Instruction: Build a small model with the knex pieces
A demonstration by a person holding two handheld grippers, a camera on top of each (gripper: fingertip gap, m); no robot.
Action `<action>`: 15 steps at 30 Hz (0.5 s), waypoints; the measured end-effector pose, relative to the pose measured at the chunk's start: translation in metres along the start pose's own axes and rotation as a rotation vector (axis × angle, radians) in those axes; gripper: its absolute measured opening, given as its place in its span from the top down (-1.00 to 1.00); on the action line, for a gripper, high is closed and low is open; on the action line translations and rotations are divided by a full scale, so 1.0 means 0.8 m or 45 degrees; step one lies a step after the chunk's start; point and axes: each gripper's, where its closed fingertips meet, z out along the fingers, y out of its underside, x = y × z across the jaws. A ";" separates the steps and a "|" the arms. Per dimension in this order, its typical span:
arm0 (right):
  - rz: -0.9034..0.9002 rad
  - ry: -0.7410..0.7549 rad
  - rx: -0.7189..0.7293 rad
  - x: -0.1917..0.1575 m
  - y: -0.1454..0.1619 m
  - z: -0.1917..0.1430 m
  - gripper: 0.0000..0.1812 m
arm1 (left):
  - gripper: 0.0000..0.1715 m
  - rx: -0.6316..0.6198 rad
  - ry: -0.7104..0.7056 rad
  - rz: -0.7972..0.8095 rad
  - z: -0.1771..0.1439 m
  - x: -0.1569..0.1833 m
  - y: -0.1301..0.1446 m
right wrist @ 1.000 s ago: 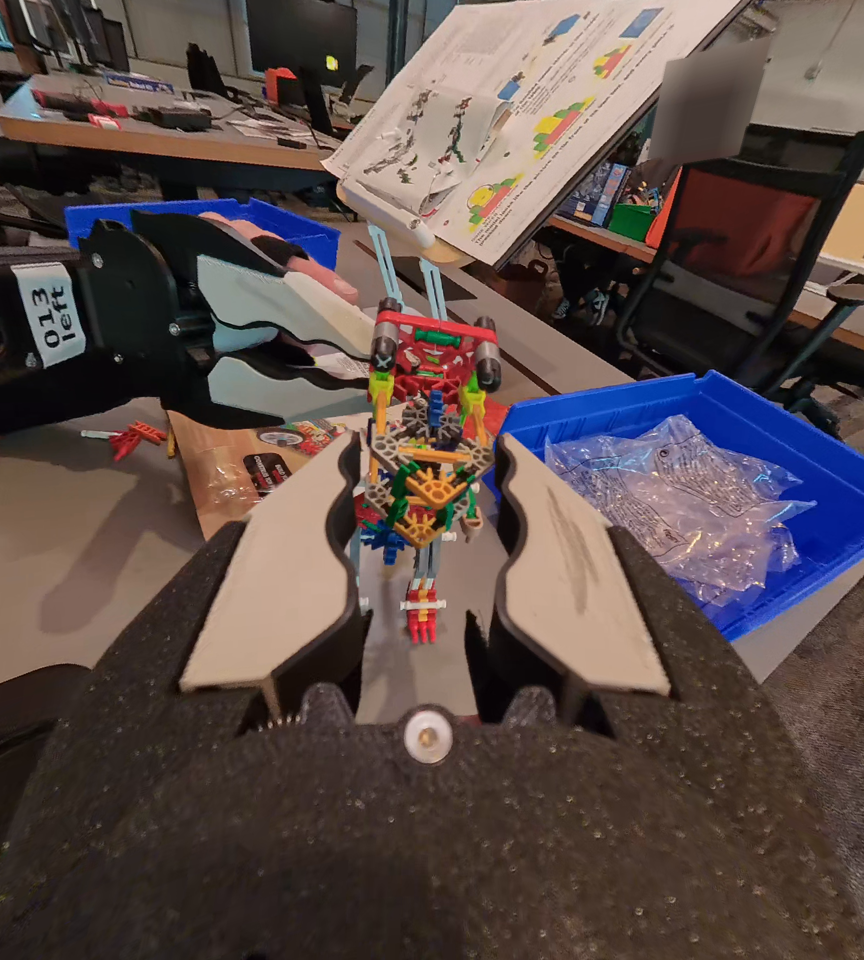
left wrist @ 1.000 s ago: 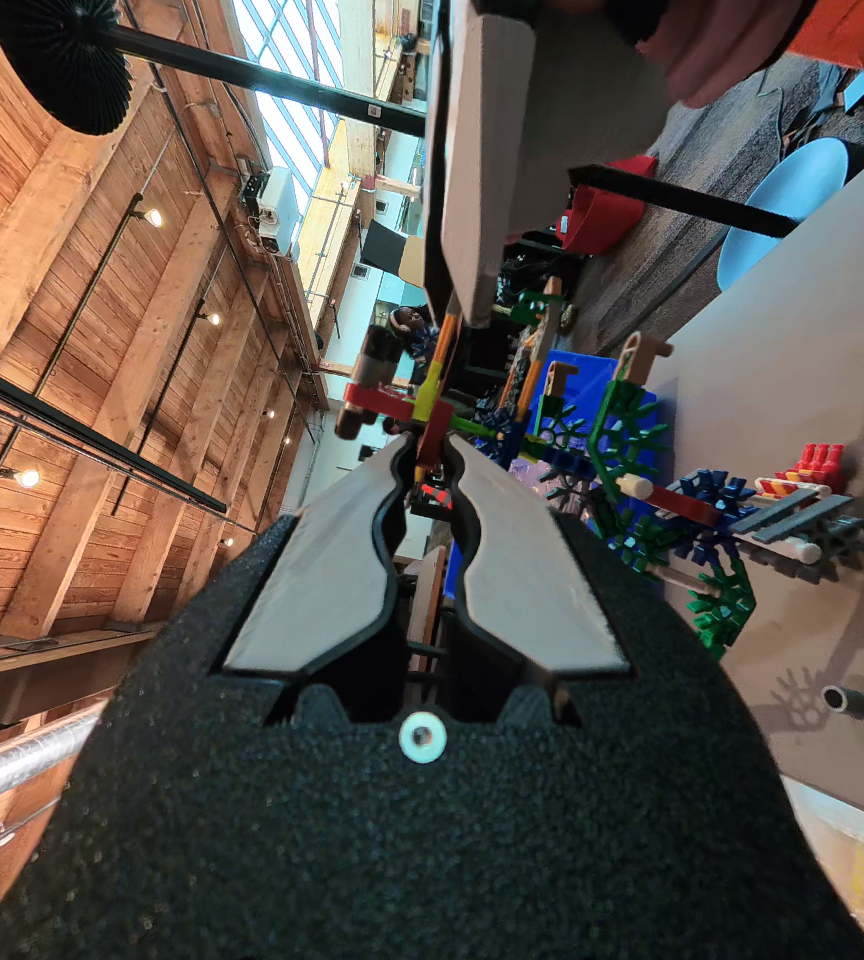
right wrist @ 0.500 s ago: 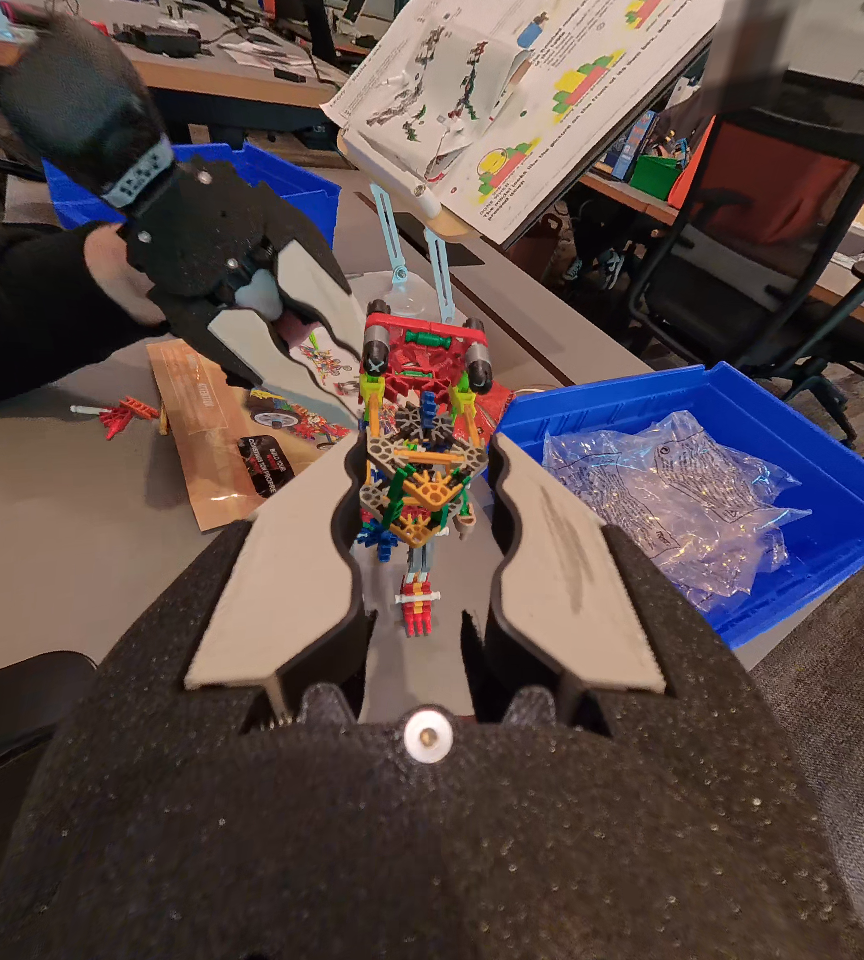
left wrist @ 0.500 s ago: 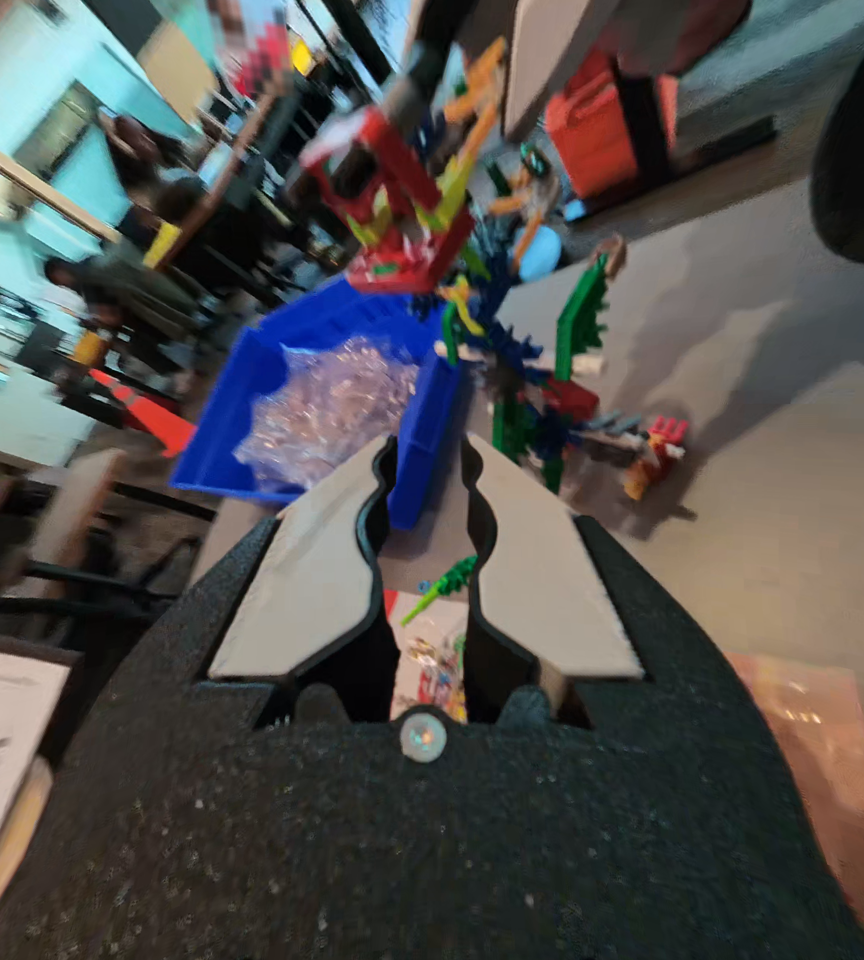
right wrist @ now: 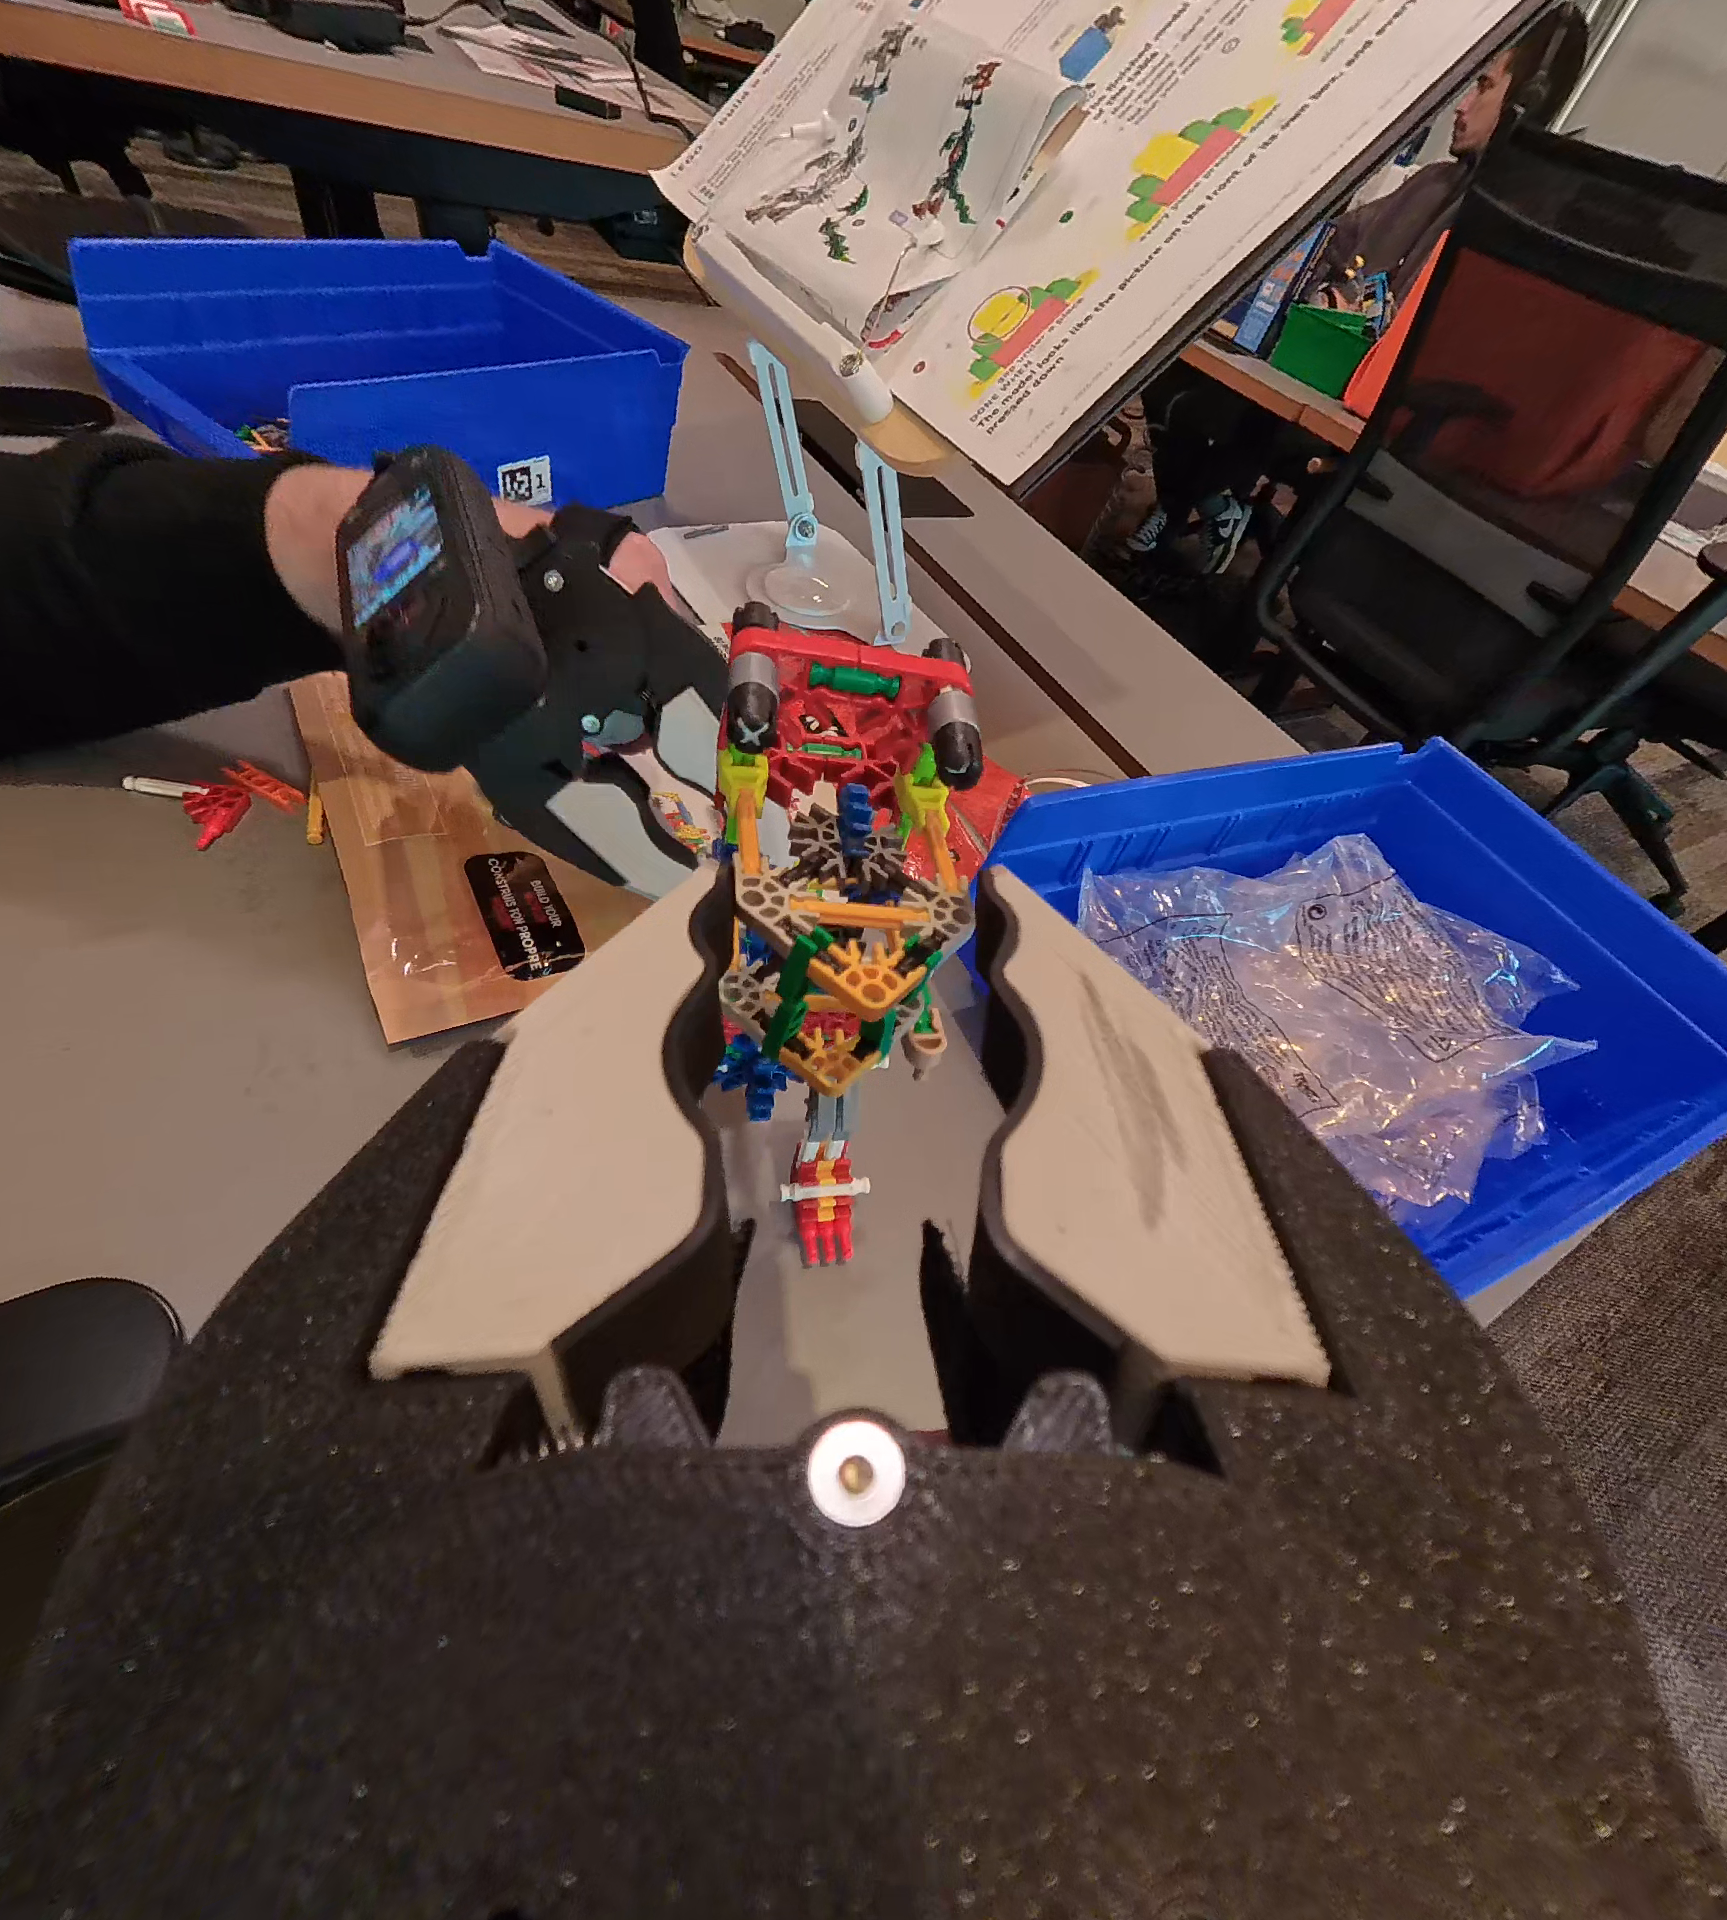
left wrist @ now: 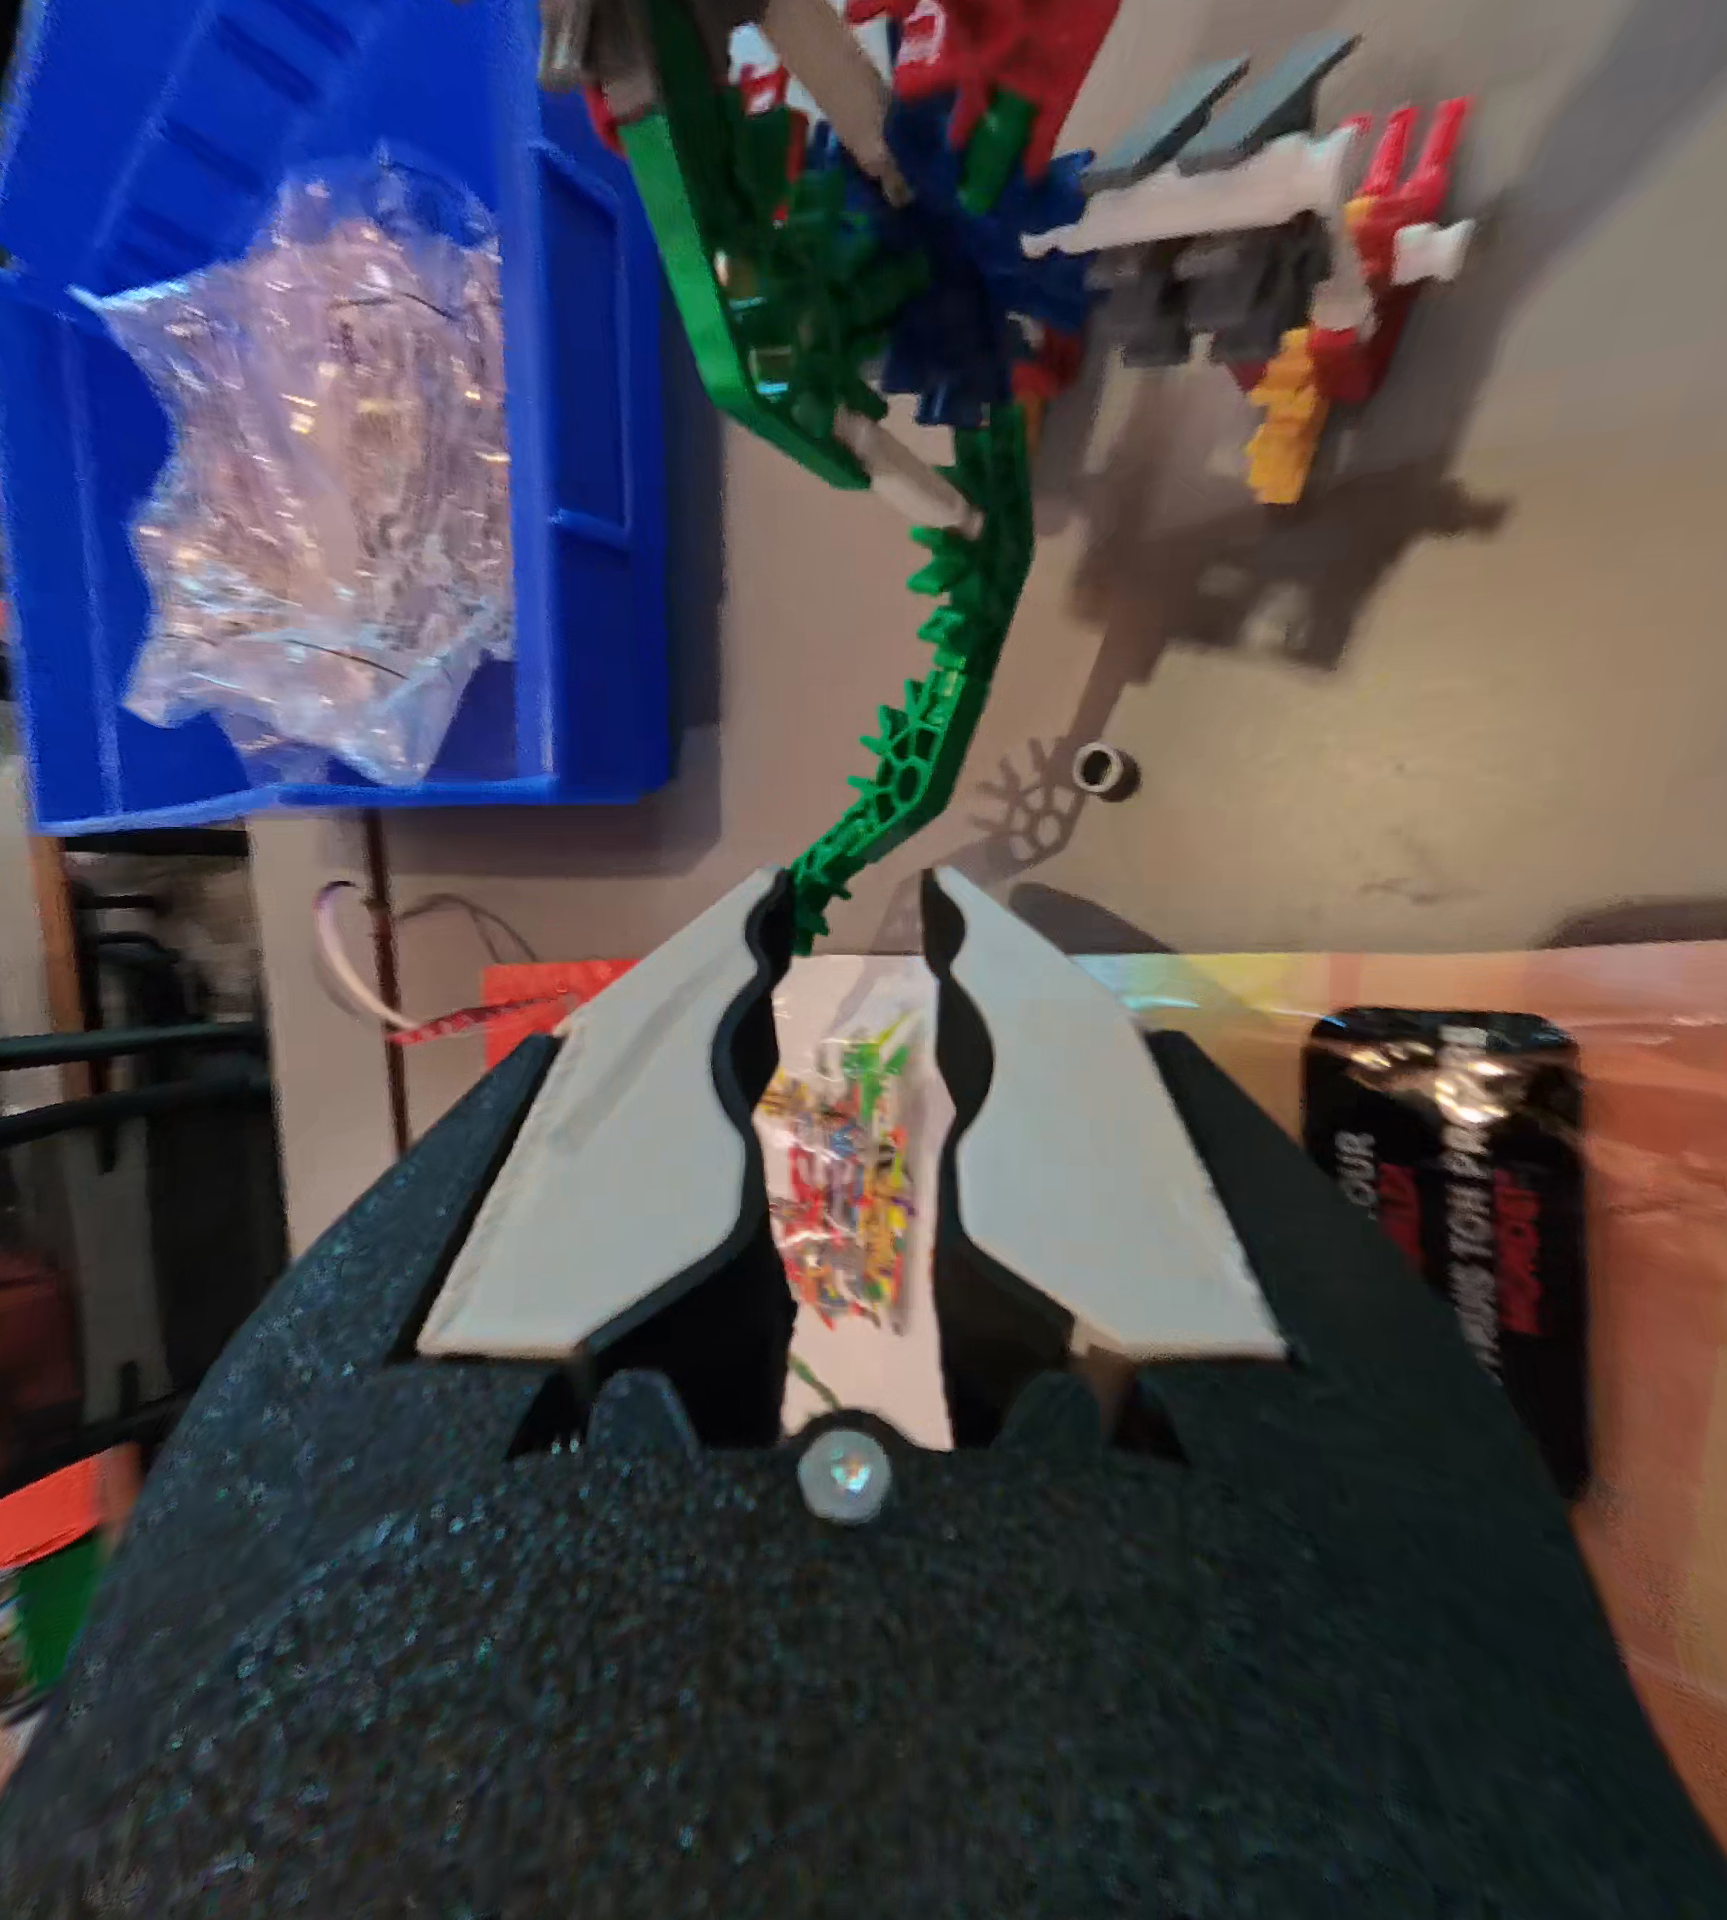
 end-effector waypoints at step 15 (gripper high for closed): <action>-0.007 0.030 0.008 0.009 0.011 -0.034 0.54 | 0.90 0.041 0.099 -0.030 0.026 0.005 -0.031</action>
